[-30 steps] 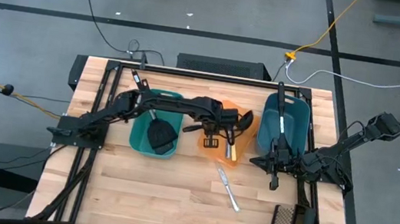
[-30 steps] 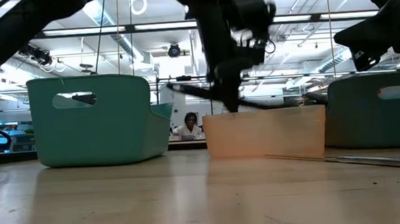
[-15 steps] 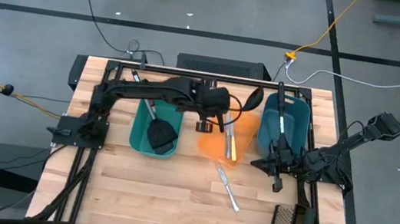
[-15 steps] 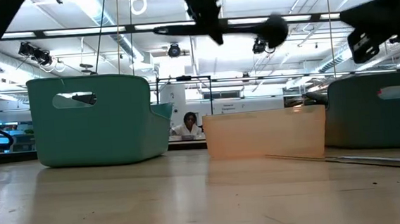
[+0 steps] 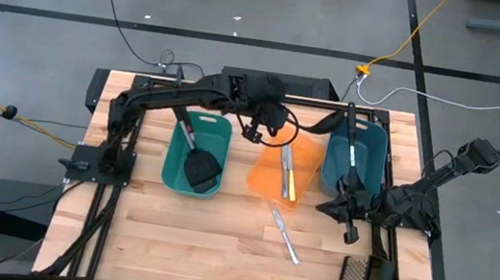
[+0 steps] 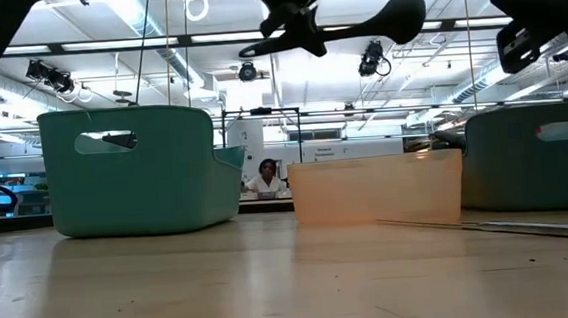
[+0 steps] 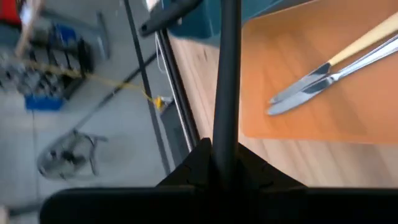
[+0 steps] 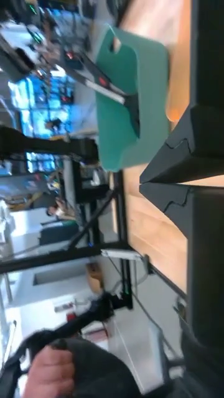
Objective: Pick & Place Kitchen Items
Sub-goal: Put the black serving spoon into the blue bin
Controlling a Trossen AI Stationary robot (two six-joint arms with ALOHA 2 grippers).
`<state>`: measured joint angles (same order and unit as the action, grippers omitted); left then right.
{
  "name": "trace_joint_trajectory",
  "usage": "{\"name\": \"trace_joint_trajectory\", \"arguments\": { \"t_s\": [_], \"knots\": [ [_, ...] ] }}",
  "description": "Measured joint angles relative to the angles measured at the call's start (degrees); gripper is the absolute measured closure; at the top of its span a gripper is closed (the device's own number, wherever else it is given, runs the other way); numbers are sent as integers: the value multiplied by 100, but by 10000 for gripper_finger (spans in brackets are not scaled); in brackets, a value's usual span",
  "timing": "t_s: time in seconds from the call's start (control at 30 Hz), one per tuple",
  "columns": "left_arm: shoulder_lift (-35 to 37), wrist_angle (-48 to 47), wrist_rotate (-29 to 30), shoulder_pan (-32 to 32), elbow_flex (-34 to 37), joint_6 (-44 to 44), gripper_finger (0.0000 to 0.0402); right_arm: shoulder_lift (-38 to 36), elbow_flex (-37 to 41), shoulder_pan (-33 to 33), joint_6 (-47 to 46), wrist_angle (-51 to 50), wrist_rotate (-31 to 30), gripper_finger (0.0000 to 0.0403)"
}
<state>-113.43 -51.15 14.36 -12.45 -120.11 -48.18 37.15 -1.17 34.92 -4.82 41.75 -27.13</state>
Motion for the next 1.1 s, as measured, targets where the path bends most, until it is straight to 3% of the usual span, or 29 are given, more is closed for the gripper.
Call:
{"name": "trace_joint_trajectory", "arguments": {
  "t_s": [0.13,0.33,0.5,1.1],
  "knots": [
    [-38,399,-68,-110,138,-908,368,0,0,0,375,342,-250,389],
    [-479,954,58,-284,174,-2149,368,0,0,0,1118,982,-160,394],
    [-930,1637,574,-391,168,-3186,368,-1,-2,0,1400,1388,-134,387],
    [-2107,3867,889,-498,177,-6578,368,-11,-4,0,2207,1774,-425,392]
  ]
}}
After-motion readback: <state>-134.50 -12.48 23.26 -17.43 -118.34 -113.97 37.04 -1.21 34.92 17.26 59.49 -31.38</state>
